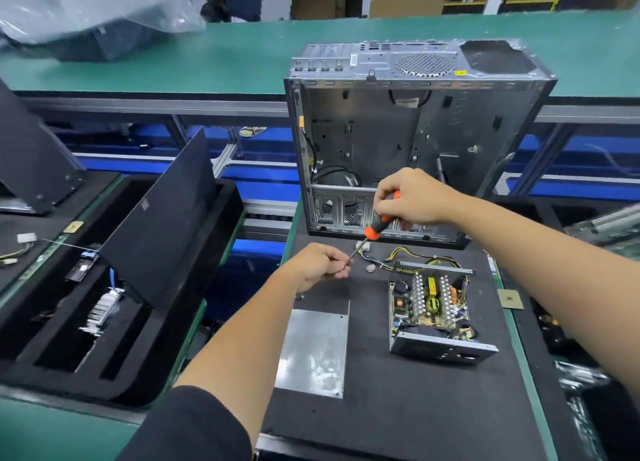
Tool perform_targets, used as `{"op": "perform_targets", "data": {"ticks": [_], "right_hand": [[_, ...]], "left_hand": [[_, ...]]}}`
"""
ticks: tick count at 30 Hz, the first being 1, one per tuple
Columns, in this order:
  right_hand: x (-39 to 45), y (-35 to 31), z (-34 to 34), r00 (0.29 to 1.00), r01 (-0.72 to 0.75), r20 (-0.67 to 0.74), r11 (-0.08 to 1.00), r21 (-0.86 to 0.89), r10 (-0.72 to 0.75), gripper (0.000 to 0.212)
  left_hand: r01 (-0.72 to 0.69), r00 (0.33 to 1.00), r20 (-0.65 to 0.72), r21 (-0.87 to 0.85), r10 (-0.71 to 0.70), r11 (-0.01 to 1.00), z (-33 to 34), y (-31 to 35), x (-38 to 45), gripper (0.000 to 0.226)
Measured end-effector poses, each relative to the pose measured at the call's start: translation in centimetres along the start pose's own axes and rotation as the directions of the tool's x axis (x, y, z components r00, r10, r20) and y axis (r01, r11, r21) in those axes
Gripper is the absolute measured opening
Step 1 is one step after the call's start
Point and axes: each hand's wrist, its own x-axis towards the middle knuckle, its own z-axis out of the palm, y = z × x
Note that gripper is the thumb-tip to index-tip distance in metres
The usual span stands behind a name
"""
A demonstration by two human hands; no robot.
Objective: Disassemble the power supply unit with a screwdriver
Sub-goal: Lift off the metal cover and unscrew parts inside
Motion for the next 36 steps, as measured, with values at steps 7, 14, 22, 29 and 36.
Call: {"op": "perform_targets", "data": {"ticks": [7,14,22,29,36], "right_hand": [[0.6,0.2,-0.5,1.0,-0.005,-0.022,0.995,-0.104,0.003,0.012],[-0.1,1.1,0.6,0.997,0.01,0.074,0.949,-0.316,0.015,0.014],[0.1,3.3,1.7,0.994,0.049,0.107,0.895,-0.443,-0.002,0.014],[0.2,3.8,2.3,0.995,0.048,0.1,0.895,-0.444,-0.003,0.012],[0.2,3.9,2.3,0.995,0.015,0.092,0.915,-0.404,0.024,0.009]], "left_hand": [[-0.073,0.996,-0.04,0.245,0.085,0.967,-0.2,-0.6,0.5,0.013],[-0.137,0.991,0.066,0.537,0.12,0.832,5.6,-0.2,3.4,0.009],[-0.128,0.991,0.057,0.653,0.12,0.747,7.5,-1.0,4.9,0.016],[-0.107,0.993,0.025,0.619,0.117,0.778,7.6,-1.6,5.4,0.012],[-0.11,0.991,-0.001,0.582,0.136,0.806,7.8,-1.9,5.5,0.006]]}}
